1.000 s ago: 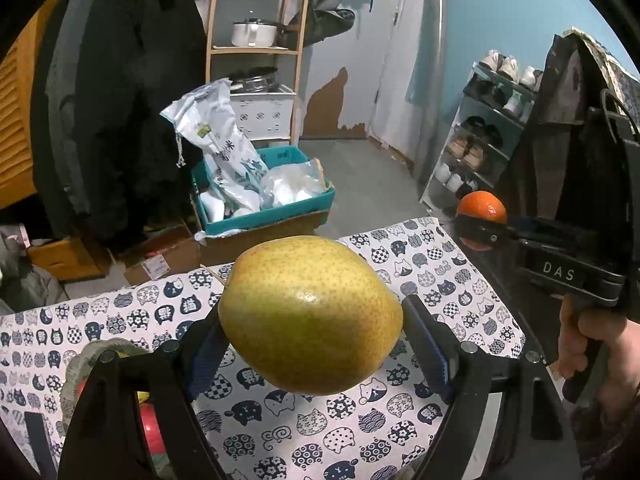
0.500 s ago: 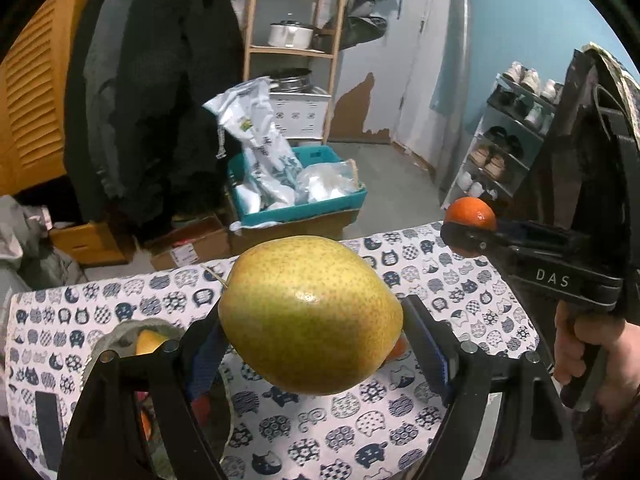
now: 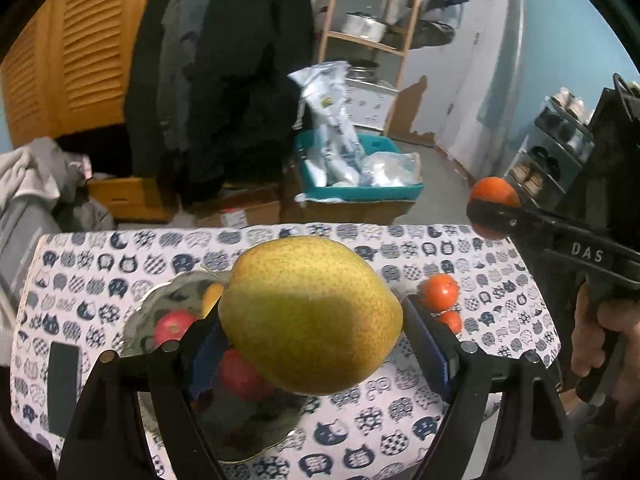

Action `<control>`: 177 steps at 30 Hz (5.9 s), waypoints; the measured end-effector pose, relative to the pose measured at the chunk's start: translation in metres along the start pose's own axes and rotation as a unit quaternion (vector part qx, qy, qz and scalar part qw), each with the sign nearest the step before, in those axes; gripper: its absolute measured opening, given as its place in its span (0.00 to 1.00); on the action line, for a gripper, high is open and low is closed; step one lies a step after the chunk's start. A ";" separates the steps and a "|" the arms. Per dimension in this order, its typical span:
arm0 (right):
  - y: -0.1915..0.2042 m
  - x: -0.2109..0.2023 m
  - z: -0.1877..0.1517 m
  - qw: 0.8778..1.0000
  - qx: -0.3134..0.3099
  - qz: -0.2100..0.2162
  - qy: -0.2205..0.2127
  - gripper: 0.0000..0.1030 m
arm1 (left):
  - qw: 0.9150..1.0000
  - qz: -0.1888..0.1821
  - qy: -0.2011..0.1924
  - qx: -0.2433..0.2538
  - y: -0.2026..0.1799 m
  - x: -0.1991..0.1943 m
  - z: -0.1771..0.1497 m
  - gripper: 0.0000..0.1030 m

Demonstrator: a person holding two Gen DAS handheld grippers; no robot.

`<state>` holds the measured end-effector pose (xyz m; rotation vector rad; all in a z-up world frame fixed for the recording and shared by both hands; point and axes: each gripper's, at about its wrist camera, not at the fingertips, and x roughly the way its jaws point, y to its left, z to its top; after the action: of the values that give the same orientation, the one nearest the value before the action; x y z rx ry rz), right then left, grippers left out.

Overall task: Organize fruits
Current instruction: 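Lift the pear and orange and carry both toward the glass bowl, then lower the pear into the bowl with the left gripper while the right gripper holds the orange above it, then lower the large orange into the bowl and open the right gripper, then move both grippers from the bowl over the two loose oranges on the cloth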

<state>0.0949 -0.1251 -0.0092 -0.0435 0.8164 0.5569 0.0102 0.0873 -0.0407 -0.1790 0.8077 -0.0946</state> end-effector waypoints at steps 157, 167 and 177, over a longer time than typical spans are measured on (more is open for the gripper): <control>0.037 -0.035 -0.002 0.998 -0.032 -0.029 -0.038 0.77 | 0.998 0.050 -0.040 0.003 -0.010 -0.026 0.008 0.86; 0.007 -0.038 -0.013 0.998 -0.010 -0.047 -0.034 0.77 | 0.999 0.036 -0.025 0.022 -0.037 -0.011 0.012 0.86; -0.031 -0.041 -0.027 0.998 0.018 -0.059 -0.023 0.77 | 0.998 0.027 -0.011 0.053 -0.072 0.006 0.016 0.87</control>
<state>0.0692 -0.1764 -0.0041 -0.0459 0.7742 0.4296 0.0246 0.0182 -0.0204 -0.0582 0.7836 -0.0832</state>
